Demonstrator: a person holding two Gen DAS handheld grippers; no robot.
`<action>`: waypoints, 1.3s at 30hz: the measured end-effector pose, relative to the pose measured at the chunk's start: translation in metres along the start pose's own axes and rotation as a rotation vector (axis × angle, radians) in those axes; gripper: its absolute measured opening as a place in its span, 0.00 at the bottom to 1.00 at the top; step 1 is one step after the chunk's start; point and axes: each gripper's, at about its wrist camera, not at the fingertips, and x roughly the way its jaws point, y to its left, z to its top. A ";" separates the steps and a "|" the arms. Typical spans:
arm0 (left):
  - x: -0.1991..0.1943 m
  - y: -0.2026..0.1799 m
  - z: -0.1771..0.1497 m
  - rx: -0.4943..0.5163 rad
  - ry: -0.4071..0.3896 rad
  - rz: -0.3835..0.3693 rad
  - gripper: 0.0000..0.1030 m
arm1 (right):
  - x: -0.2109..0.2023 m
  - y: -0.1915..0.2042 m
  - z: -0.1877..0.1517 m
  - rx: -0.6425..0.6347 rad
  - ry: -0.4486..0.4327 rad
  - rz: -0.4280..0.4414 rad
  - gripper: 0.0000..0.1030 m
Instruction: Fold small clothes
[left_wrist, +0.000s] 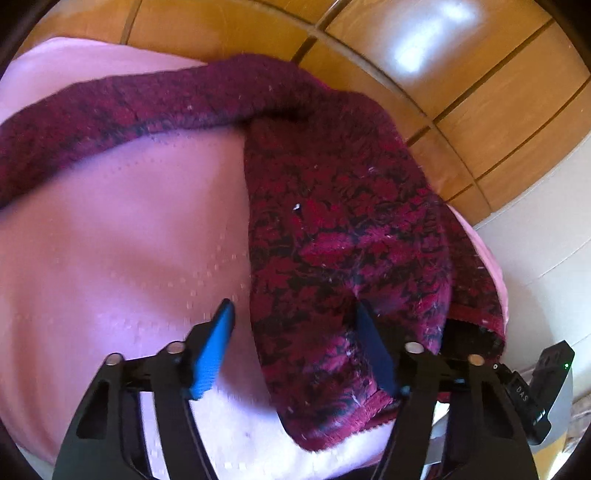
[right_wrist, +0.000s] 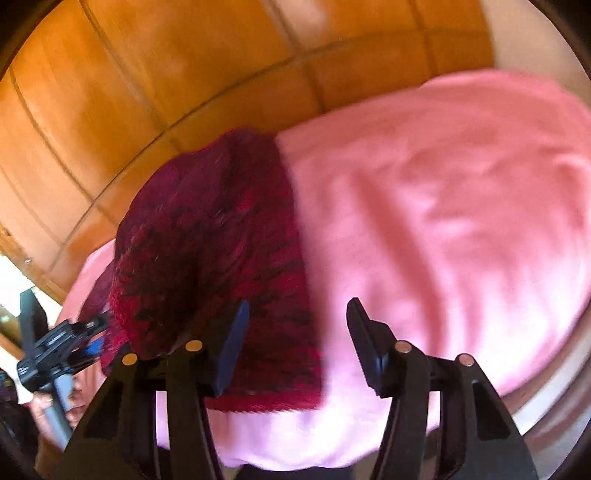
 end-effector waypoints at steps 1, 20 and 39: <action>0.005 0.000 0.000 -0.003 0.013 -0.014 0.35 | 0.008 0.006 0.000 -0.014 0.027 0.020 0.53; -0.102 0.085 0.017 -0.088 -0.181 -0.078 0.06 | -0.016 -0.021 0.120 -0.343 -0.332 -0.771 0.08; -0.125 0.052 0.013 0.106 -0.210 -0.045 0.70 | 0.037 0.046 0.005 0.041 0.208 0.401 0.65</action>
